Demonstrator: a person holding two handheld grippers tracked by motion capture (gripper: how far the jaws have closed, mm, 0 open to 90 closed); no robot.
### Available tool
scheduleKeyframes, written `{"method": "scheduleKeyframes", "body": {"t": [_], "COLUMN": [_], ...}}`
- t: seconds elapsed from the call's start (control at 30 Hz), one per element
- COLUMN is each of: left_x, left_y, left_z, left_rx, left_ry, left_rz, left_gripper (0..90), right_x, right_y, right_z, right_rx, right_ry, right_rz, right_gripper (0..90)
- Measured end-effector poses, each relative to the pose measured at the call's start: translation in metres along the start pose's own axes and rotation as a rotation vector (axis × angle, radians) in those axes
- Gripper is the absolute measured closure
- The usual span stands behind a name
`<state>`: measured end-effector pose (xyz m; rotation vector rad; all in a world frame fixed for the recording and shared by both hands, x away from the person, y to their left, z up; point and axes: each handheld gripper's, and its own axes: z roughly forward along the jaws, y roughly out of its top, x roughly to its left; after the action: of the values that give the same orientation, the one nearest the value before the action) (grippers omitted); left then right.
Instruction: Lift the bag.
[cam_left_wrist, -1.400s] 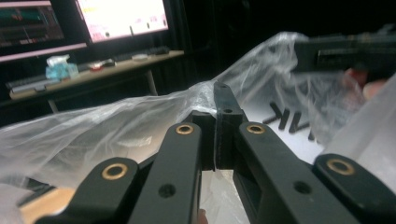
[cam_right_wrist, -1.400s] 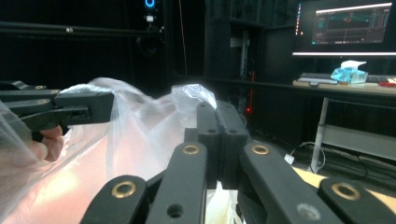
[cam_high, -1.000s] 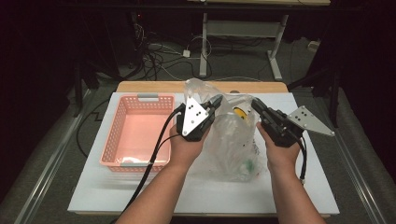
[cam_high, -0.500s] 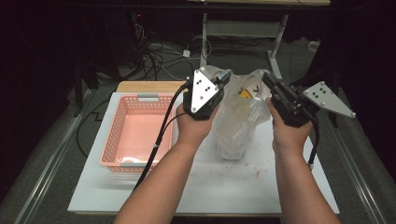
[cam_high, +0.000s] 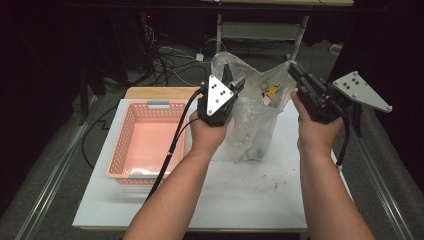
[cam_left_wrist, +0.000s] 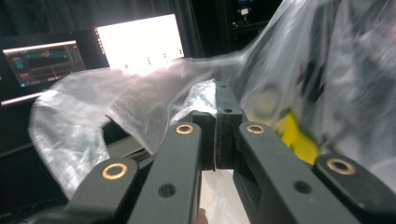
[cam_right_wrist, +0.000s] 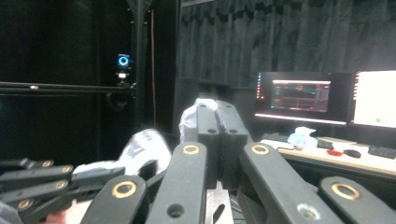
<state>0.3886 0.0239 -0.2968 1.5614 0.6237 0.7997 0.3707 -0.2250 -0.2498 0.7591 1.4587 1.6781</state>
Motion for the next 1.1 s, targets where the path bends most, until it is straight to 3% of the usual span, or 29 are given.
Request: {"method": "scheduleKeyframes", "body": {"t": [0.1, 0.3, 0.8, 1.1], "left_x": [-0.001, -0.003, 0.009, 0.017], "left_y": [-0.003, -0.013, -0.042, -0.053], "left_z": [0.004, 0.008, 0.003, -0.019], "left_rx": [0.017, 0.041, 0.128, 0.194], "left_ry": [-0.007, -0.020, -0.023, -0.008], "left_rz": [-0.002, -0.012, -0.054, -0.064], "left_gripper": [87.6, 87.5, 86.8, 71.6], "right_x": [-0.005, -0.009, -0.011, -0.016], "right_y": [-0.002, -0.028, -0.080, -0.091], "right_z": [0.002, 0.001, 0.003, 0.012], "right_rx": [0.016, 0.073, 0.201, 0.241], "right_ry": [-0.012, -0.017, -0.018, -0.031], "right_rz": [0.002, 0.019, 0.032, 0.041], "right_gripper": [90.0, 90.0, 90.0, 90.0]}}
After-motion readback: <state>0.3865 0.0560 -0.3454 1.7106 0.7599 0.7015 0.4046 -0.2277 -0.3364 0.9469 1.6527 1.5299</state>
